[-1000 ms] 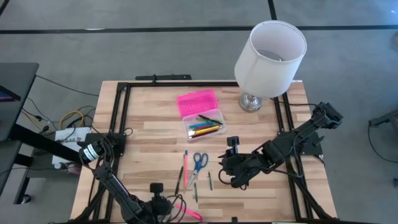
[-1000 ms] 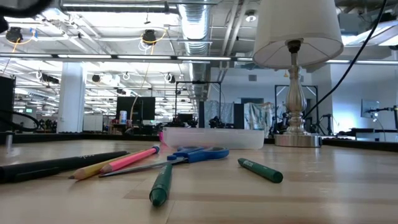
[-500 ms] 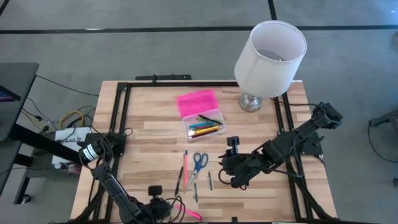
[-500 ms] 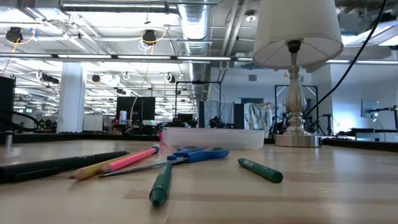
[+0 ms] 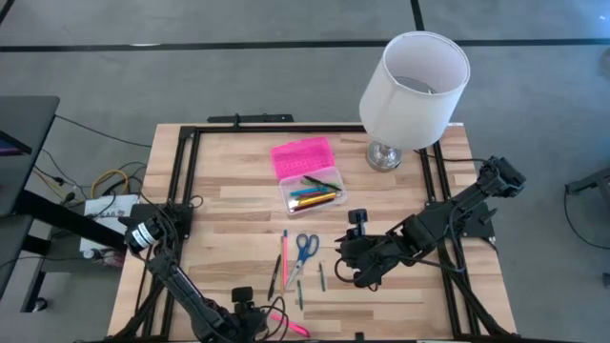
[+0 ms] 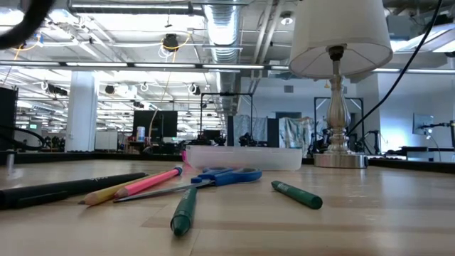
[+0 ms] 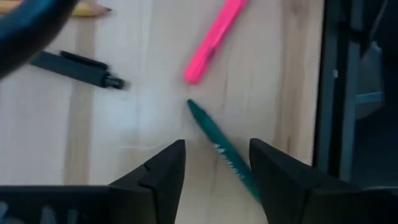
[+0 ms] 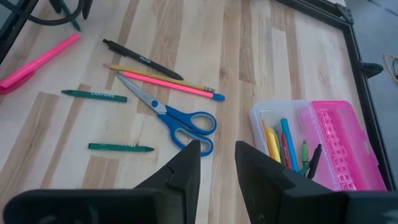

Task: Pick & place school supplies into a supply box
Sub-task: Put the green crayon into the pink supply box

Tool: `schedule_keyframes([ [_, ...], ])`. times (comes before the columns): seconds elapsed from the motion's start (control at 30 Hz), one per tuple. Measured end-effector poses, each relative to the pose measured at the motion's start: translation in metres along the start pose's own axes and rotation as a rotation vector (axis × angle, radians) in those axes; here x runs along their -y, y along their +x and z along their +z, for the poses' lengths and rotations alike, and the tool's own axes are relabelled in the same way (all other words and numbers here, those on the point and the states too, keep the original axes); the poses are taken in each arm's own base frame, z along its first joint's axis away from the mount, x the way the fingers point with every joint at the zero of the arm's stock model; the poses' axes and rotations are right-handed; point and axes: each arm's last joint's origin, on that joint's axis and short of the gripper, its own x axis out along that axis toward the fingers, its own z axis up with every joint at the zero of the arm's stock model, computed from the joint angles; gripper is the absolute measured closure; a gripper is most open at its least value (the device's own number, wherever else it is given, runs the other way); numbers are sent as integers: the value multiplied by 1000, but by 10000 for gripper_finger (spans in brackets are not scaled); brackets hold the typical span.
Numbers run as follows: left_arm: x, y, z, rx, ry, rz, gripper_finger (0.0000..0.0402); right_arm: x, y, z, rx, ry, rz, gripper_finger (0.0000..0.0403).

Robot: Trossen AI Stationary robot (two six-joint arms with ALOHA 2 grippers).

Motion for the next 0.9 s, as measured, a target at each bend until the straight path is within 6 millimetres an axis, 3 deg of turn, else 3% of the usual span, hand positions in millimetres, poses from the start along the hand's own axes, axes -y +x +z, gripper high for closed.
schedule_keyframes([
  [0.3,-7,5,0,-59,-57,-17,241,-1,-1,0,1,-3,3,308],
  [0.77,-22,9,10,-174,-61,-4,382,-1,-1,0,2,-2,3,308],
  [0.9,-27,11,14,-171,11,16,392,-1,-1,0,2,-2,3,308],
])
